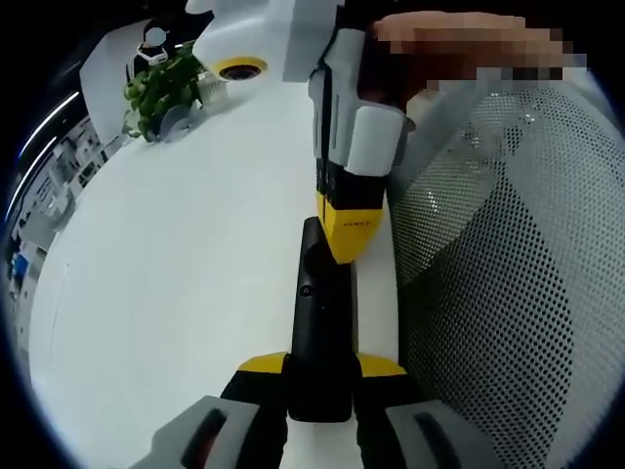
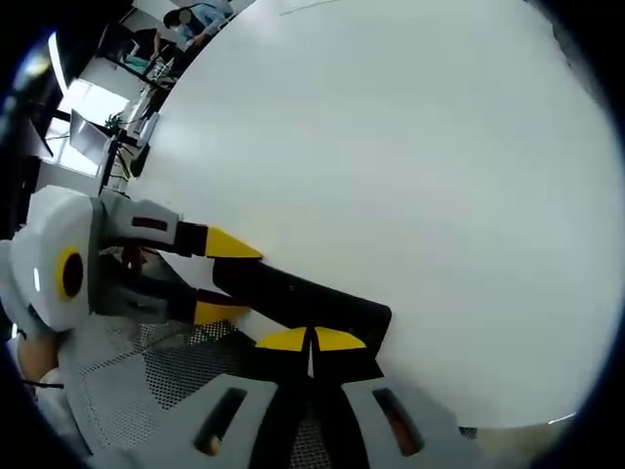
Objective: Press the specified remote control buttons in sequence, fully releasing each button before pressing the next.
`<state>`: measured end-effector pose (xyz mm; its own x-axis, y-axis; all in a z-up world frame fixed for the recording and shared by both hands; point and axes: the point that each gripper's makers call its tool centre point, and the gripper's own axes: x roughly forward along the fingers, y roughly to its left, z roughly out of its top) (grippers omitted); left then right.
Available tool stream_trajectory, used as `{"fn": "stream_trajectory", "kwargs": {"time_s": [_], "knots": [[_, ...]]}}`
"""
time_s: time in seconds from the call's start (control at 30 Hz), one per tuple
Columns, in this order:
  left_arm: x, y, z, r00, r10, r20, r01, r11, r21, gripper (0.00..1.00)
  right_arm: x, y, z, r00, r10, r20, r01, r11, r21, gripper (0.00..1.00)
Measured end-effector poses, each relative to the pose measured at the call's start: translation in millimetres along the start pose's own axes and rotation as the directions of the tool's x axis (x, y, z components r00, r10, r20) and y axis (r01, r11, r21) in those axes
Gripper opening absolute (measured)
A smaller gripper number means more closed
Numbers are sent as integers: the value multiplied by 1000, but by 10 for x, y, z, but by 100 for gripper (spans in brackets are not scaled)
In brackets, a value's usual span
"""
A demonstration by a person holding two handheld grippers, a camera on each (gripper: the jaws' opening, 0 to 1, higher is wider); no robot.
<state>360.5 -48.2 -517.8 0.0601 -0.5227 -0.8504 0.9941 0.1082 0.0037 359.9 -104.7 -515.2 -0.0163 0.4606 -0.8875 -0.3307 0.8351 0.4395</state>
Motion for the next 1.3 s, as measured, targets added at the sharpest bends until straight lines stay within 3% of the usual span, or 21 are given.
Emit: {"fn": "stream_trajectory", "kwargs": {"time_s": [0.3, 0.53, 1.17, 1.3], "knots": [[1, 54, -8, 1000, 16, 1, -16, 999, -34, 31, 6, -4, -4, 1000, -8, -3, 8, 1000, -2, 0], [4, 10, 11, 1000, 8, 1, -8, 1000, 27, 28, 12, 5, -20, 1000, -29, -5, 29, 999, -28, 0], [9, -10, 39, 1000, 19, 4, -19, 995, 100, 25, -13, 2, -19, 1000, -6, 6, 5, 1000, 28, 0], [10, -9, 42, 1000, 17, 11, -18, 996, 85, 25, -83, 30, 94, 997, 23, 73, -27, 998, 57, 0]]}}
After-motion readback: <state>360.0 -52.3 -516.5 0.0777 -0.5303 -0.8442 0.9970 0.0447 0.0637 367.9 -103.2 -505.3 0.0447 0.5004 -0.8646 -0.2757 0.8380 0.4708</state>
